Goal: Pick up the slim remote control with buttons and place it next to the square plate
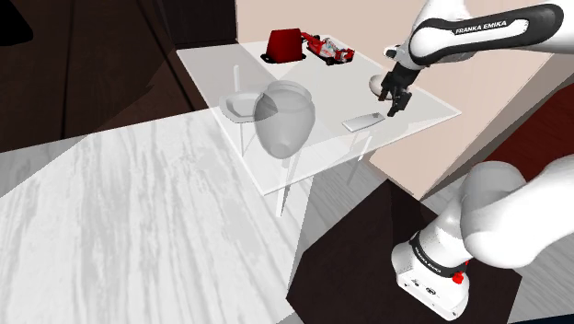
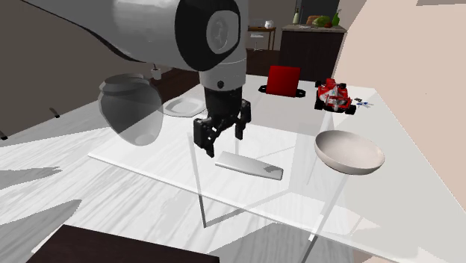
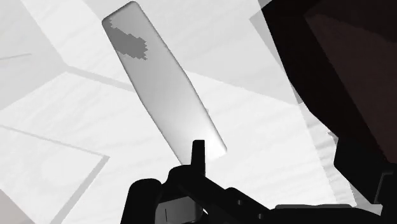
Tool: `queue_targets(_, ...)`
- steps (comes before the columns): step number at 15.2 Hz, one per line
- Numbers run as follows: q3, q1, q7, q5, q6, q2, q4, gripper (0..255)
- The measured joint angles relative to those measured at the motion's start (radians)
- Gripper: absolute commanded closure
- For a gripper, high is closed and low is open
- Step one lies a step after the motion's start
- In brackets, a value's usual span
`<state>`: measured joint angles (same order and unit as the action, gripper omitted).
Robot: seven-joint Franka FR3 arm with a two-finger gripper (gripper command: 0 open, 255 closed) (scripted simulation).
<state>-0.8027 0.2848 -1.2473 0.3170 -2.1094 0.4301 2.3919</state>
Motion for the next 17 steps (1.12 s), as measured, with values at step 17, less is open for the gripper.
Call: queue_targets(17, -0.166, 0.078, -0.976, -0.685, -0.196, -0.756, -0.230, 0)
